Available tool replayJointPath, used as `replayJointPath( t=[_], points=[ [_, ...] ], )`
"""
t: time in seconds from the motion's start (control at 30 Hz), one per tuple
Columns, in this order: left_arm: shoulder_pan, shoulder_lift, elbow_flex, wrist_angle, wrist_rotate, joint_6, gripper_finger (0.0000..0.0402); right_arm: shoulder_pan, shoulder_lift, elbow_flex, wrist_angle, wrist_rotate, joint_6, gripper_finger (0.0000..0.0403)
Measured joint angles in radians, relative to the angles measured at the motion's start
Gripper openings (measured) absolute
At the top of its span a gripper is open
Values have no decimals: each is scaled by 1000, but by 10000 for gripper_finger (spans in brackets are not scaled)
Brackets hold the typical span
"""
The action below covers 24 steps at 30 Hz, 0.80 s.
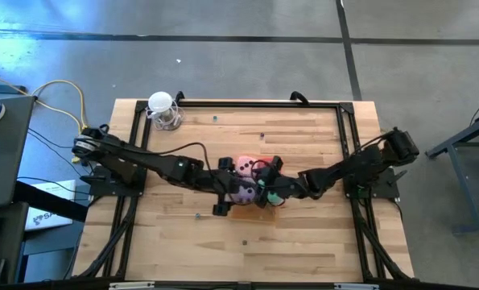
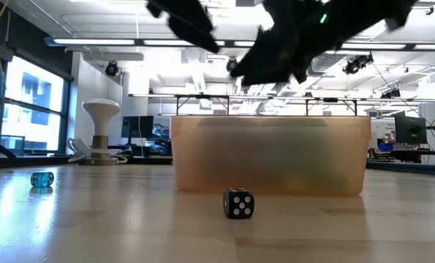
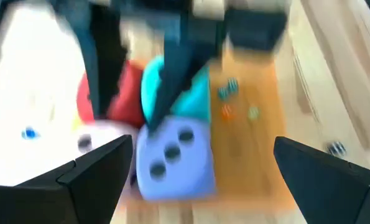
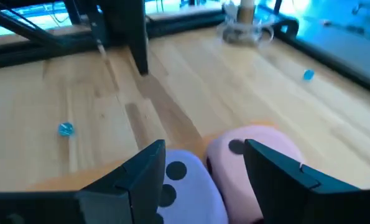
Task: Pick & Place Dice
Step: Put the small blue die into the orange bin
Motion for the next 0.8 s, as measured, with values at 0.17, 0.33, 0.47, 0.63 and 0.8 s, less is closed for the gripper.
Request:
replayJointPath(
  t=[0.17, 0.33, 0.47, 0.63, 0.8],
  points=[
    [-35, -59, 0, -240, 13, -140, 379, 78, -123, 1, -59, 30, -59, 210],
    [-104, -89, -24, -409, 89, -341, 379, 208, -214, 1, -73, 30, -185, 210],
    [-222, -89, -105, -414, 103, -474, 379, 307, -240, 2, -57, 29, -199, 210],
    [-384, -88, -222, -363, -32, -678, 379, 402, -226, 2, -34, 27, -166, 210],
    [-518, -88, -285, -332, -244, -808, 379, 450, -193, 2, -29, 27, -96, 210]
  ],
)
